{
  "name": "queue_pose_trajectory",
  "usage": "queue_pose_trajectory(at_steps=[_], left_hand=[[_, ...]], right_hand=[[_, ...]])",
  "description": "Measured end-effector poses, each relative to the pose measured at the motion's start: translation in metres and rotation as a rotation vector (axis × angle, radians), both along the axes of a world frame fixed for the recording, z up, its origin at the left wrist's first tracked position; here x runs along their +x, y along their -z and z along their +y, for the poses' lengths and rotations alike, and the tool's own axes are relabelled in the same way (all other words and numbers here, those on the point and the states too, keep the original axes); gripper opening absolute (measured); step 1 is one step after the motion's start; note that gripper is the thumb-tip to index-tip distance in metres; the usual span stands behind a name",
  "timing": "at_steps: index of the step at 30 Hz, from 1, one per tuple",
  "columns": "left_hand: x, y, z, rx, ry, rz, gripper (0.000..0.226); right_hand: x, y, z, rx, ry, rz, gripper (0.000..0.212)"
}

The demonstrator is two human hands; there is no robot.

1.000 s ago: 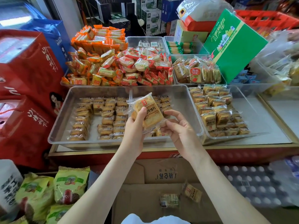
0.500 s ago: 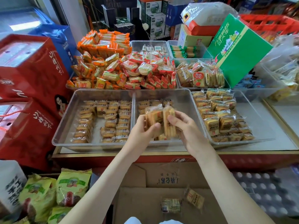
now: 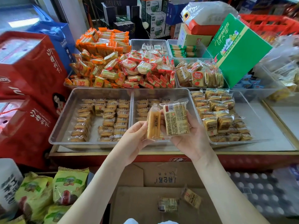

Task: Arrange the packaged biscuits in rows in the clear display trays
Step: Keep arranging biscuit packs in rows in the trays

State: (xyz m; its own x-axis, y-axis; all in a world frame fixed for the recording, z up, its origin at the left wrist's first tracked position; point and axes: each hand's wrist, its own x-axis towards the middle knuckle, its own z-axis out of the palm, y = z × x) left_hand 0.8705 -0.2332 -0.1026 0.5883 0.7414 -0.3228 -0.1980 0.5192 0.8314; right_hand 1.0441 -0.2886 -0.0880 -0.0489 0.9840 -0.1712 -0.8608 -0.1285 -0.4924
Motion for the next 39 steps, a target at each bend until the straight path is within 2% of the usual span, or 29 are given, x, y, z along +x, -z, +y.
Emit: queue_pose_trajectory(at_steps=[2, 6, 12, 14, 16, 20, 28, 32, 36, 39], left_hand=[[0.003, 0.0, -0.004, 0.065, -0.019, 0.097, 0.03], [0.005, -0.004, -0.012, 0.068, -0.127, 0.122, 0.027], [0.002, -0.014, -0.018, 0.111, -0.082, 0.148, 0.057], [0.0, -0.011, -0.018, 0.131, -0.105, 0.166, 0.045], [-0.003, -0.01, -0.018, 0.116, -0.126, 0.133, 0.034], [-0.017, -0.011, -0.019, 0.106, -0.105, 0.014, 0.04], [-0.034, -0.006, -0.025, 0.189, -0.119, -0.093, 0.042], [-0.034, -0.008, -0.028, 0.131, -0.286, -0.189, 0.04], [-0.031, -0.01, -0.023, -0.076, -0.527, -0.29, 0.045], [-0.029, -0.009, -0.024, -0.118, -0.559, -0.281, 0.047]], right_hand=[[-0.002, 0.001, 0.0, 0.007, -0.031, 0.004, 0.047], [-0.006, 0.002, -0.002, 0.003, -0.032, 0.016, 0.047], [-0.009, 0.001, -0.004, 0.017, -0.031, -0.044, 0.059], [-0.008, 0.001, -0.005, 0.056, -0.057, -0.053, 0.058], [-0.005, 0.002, -0.007, 0.098, -0.075, -0.088, 0.049], [0.006, 0.007, -0.012, 0.161, -0.076, -0.076, 0.039], [0.016, 0.015, -0.02, 0.14, -0.098, -0.102, 0.043], [0.005, 0.019, -0.02, 0.109, -0.091, -0.073, 0.059], [-0.009, 0.02, -0.017, 0.069, -0.118, -0.071, 0.074], [-0.021, 0.022, -0.018, 0.076, -0.175, -0.119, 0.065]])
